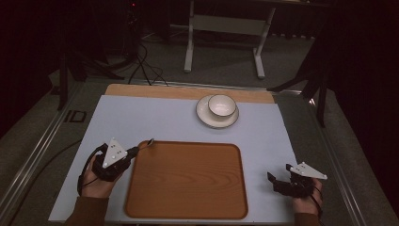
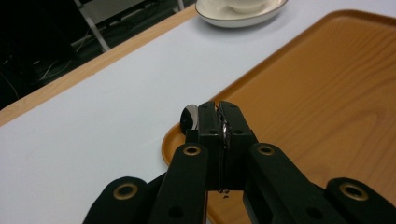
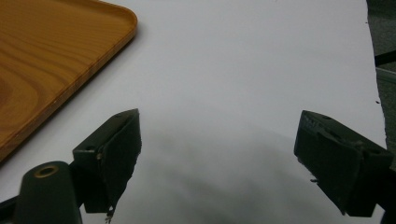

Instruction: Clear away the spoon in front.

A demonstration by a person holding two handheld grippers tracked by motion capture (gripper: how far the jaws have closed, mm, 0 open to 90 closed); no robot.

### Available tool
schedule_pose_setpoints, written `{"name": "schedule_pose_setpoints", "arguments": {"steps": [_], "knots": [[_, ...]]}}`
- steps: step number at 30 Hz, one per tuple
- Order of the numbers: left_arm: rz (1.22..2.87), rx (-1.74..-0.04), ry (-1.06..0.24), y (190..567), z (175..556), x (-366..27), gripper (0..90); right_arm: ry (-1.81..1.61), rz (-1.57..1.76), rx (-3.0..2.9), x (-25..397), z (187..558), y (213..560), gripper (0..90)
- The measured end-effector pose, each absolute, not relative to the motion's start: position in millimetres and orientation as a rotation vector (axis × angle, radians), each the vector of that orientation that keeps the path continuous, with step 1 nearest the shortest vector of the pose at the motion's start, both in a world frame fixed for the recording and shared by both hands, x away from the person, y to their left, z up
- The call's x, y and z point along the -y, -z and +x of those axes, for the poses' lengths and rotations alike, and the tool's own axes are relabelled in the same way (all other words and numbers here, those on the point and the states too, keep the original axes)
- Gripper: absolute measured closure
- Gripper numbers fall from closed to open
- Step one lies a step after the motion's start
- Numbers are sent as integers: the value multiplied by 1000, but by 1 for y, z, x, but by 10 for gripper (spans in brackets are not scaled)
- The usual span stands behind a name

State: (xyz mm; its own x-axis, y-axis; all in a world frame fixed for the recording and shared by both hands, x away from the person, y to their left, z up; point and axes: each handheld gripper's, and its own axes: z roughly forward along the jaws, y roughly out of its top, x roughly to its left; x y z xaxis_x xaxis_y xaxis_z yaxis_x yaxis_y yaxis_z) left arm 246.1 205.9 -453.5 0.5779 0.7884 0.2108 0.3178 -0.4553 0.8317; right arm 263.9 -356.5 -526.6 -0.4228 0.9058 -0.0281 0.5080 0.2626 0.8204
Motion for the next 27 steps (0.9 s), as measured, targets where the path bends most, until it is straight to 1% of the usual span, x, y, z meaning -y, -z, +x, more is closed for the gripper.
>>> {"name": "schedule_pose_setpoints", "arguments": {"steps": [9, 15, 16, 17, 24, 27], "knots": [[2054, -885, -772, 463, 239, -206, 878, -1039, 1277, -2036, 356, 264, 527, 147], [2074, -875, -772, 468, 230, -202, 845, -1038, 1276, -2036, 356, 264, 527, 147], [2079, -881, -773, 471, 228, -200, 823, -1038, 1276, -2036, 356, 264, 527, 147], [2079, -881, -773, 471, 228, -200, 820, -1038, 1275, -2036, 356, 264, 527, 147], [2085, -881, -736, 480, 218, -196, 791, -1034, 1275, -2038, 356, 264, 527, 148], [2117, -885, -712, 487, 214, -190, 778, -1035, 1274, -2038, 356, 264, 527, 147]]}}
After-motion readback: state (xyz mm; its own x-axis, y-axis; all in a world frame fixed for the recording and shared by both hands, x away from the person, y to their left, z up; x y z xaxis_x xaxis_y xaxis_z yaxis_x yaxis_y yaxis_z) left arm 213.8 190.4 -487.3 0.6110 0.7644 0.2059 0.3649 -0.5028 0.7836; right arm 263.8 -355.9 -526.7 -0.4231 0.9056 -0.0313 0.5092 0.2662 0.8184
